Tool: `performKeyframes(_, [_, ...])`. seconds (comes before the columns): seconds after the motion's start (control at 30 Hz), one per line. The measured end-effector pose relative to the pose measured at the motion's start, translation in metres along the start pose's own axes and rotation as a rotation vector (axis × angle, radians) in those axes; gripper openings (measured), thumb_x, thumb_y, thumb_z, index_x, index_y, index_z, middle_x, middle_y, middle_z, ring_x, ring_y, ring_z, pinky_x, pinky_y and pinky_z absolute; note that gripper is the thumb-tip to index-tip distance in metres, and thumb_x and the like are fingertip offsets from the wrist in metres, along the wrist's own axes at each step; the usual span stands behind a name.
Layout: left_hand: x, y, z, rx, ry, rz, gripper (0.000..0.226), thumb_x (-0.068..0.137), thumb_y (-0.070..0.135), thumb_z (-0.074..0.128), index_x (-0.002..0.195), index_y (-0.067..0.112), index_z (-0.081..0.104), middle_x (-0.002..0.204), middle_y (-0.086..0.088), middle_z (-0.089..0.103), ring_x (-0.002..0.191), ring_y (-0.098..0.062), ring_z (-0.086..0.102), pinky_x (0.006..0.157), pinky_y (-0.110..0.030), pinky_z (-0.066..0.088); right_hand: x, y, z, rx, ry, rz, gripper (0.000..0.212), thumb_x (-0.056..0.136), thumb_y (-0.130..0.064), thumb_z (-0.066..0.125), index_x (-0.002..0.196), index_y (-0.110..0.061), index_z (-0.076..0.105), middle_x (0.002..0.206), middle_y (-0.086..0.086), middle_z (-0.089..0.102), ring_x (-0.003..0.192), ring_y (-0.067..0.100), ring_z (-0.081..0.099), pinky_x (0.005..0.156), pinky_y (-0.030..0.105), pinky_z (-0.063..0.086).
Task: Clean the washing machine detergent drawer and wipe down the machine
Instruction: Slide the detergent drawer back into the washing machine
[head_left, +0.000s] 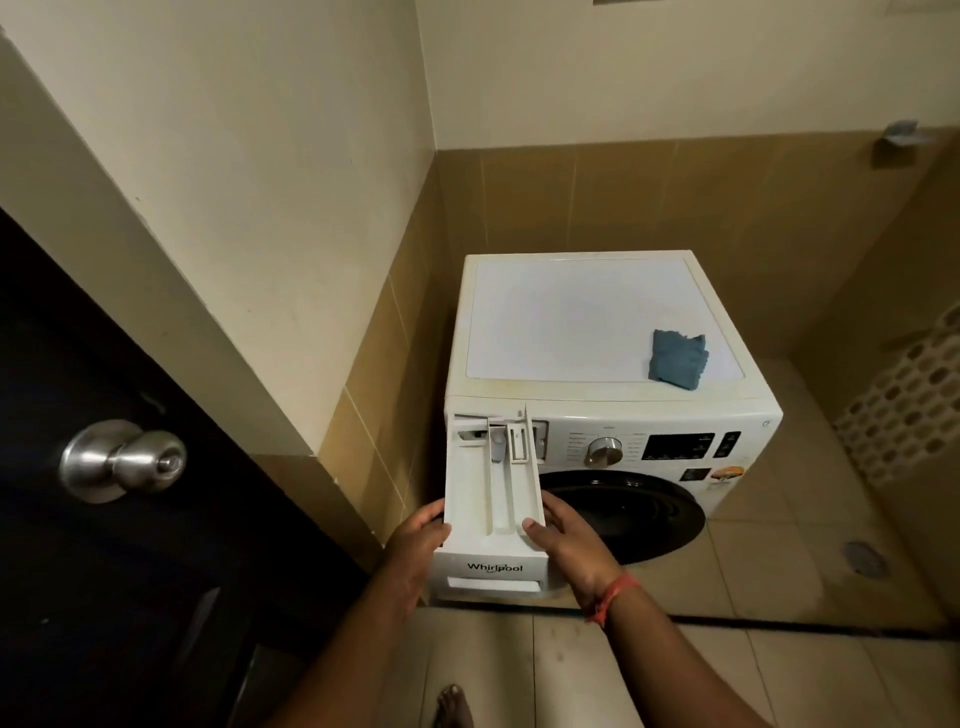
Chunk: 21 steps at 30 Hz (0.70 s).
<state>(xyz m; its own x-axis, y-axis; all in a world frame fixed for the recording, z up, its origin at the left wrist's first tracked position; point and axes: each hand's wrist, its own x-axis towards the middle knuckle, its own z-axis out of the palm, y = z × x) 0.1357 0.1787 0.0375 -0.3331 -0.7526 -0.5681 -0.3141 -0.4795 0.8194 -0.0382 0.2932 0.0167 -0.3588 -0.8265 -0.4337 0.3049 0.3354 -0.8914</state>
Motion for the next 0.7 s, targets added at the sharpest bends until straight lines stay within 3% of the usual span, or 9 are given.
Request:
performKeyframes(0.13, [0.006,-0.015,0.001,0.125,0.015,0.022,0.038,0.099,0.011,0.05,0.138,0.01,0.051,0.133,-0.006,0.059,0.118,-0.018,0.056,0.103,-0.03,0.041,-0.004,0.021,0.009,-0.049,0.039,0.004,0.048,0.088,-0.009,0.067,0.131,-0.026,0.055,0.118,-0.003,0.069,0.11,0.014,0.064,0.096,0.033,0.052])
performKeyframes(0.23, [0.009,-0.022,0.0,0.192,-0.004,0.033,0.041,0.099,0.012,0.052,0.14,0.01,0.049,0.13,0.002,0.059,0.114,-0.012,0.055,0.098,-0.023,0.039,-0.005,0.025,0.014,-0.066,0.079,0.025,0.046,0.09,-0.005,0.064,0.127,-0.029,0.054,0.116,-0.006,0.066,0.108,0.012,0.062,0.086,0.023,0.052])
performKeyframes(0.33, [0.012,-0.023,-0.002,0.251,-0.031,0.038,0.039,0.098,0.013,0.053,0.137,0.013,0.052,0.118,0.01,0.059,0.107,-0.01,0.056,0.094,-0.024,0.04,-0.003,0.026,0.017,-0.077,0.099,0.045,0.048,0.091,-0.006,0.062,0.132,-0.028,0.051,0.121,-0.003,0.063,0.11,0.014,0.06,0.091,0.03,0.053])
performKeyframes(0.43, [0.019,-0.021,-0.004,0.298,-0.053,0.01,0.041,0.098,0.018,0.054,0.139,0.017,0.05,0.129,0.005,0.06,0.111,-0.014,0.058,0.102,-0.033,0.045,0.002,0.03,0.018,-0.107,0.102,0.076,0.051,0.091,-0.008,0.062,0.138,-0.026,0.049,0.125,-0.001,0.063,0.112,0.017,0.06,0.099,0.042,0.05])
performKeyframes(0.53, [0.027,-0.02,-0.006,0.328,-0.066,0.017,0.04,0.098,0.019,0.054,0.138,0.018,0.05,0.131,0.002,0.061,0.109,-0.012,0.057,0.095,-0.028,0.044,0.01,0.032,0.02,-0.123,0.102,0.088,0.05,0.092,-0.009,0.061,0.137,-0.027,0.049,0.126,0.0,0.063,0.112,0.019,0.061,0.099,0.045,0.05])
performKeyframes(0.7, [0.041,-0.018,-0.006,0.367,-0.069,0.029,0.036,0.099,0.02,0.053,0.135,0.02,0.052,0.118,0.008,0.062,0.106,-0.014,0.06,0.095,-0.033,0.049,0.022,0.033,0.019,-0.105,0.102,0.1,0.045,0.094,-0.009,0.058,0.132,-0.032,0.05,0.122,-0.001,0.064,0.111,0.02,0.062,0.098,0.046,0.051])
